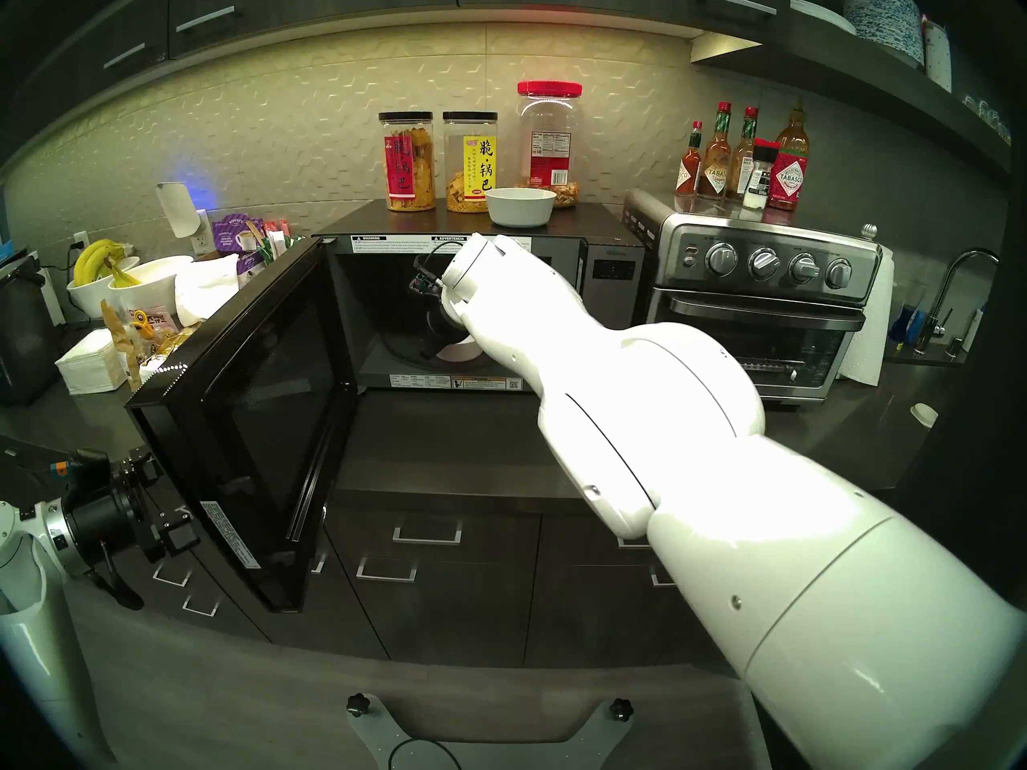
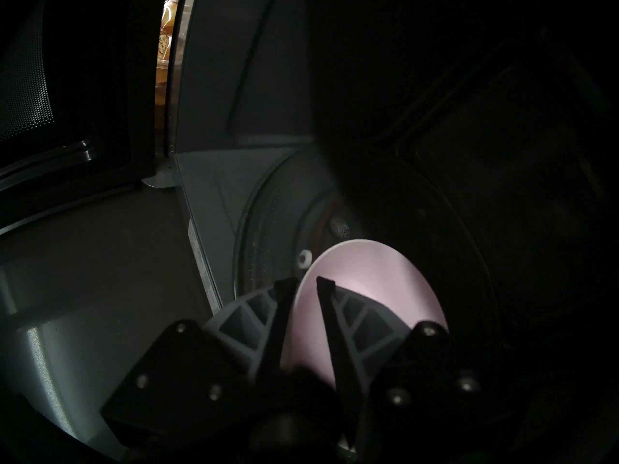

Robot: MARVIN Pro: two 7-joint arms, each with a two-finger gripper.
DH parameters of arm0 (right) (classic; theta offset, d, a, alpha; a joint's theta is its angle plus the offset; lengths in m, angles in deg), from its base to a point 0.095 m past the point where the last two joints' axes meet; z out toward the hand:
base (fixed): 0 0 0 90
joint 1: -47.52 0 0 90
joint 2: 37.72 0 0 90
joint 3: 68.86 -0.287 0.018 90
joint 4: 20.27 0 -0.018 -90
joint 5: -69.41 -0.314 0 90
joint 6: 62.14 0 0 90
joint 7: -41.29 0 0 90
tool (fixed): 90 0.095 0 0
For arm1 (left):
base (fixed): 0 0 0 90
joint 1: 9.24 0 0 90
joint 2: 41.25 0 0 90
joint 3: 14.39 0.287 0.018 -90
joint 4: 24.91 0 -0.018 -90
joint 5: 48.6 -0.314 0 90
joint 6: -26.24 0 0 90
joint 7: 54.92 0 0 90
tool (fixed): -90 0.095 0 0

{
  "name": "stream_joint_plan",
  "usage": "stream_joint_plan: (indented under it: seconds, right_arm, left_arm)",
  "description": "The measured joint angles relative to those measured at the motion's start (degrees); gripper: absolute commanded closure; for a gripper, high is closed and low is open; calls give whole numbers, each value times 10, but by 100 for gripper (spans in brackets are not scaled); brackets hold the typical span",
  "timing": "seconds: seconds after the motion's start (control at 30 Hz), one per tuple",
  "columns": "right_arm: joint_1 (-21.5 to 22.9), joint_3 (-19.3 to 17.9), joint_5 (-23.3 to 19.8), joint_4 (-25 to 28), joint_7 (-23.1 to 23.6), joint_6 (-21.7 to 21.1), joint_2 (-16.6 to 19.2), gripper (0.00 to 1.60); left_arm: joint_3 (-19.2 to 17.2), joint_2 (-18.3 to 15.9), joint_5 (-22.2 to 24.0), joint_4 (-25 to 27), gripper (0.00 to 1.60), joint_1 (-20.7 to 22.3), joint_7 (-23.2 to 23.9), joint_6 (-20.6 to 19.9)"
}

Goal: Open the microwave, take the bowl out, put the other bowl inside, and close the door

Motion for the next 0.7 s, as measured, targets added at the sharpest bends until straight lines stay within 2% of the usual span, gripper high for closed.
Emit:
stream_joint_plan:
  seconds: [0.3,0.7]
  right_arm:
    - [-1,0,4,13,15,0,2,48]
    - [-17,-8,4,88,58,-27,31,38]
  left_arm:
    - [0,0,0,0,0,0,0,0]
    - [0,0,0,0,0,0,0,0]
